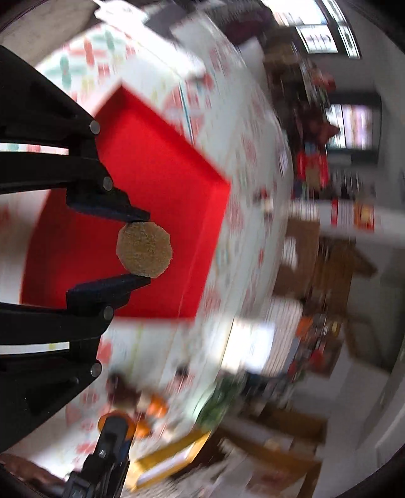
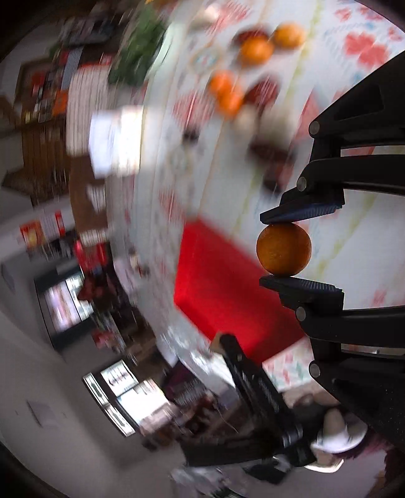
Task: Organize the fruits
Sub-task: 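Carry both items over the red tray and open both tools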
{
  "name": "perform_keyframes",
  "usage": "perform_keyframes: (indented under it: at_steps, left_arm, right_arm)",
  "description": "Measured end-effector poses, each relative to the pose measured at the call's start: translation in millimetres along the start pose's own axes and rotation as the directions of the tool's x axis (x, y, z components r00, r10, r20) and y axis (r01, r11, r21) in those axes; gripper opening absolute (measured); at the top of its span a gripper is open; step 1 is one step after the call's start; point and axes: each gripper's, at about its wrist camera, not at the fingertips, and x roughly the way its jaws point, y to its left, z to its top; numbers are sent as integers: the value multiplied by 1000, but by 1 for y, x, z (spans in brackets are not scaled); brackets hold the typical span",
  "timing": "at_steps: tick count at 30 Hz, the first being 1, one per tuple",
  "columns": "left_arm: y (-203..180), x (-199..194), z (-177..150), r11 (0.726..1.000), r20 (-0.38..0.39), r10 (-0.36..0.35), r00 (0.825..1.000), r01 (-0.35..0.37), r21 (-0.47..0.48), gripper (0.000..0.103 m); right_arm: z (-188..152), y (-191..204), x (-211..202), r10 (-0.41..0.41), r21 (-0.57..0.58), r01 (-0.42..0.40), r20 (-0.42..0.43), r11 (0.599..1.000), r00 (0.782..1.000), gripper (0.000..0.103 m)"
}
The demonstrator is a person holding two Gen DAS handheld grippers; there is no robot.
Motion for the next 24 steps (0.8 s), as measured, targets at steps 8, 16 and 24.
perform_keyframes:
  at_steps: [8,16,24]
  left_arm:
    - [64,22,-7,992,-63,60,996,-67,-108,33]
    - [69,37,-14,987,-90,35,995,-48,-151,34]
    - [65,14,-6,981,-36,-16,999,9,-196,69]
  right_arm:
    - [6,83,108,55,-141,-77,-150,987,987,37]
    - [0,96,156,14,-190,-54,-207,980,978,39]
    - [6,95,129,19,-193,-47,-143,980,990,44]
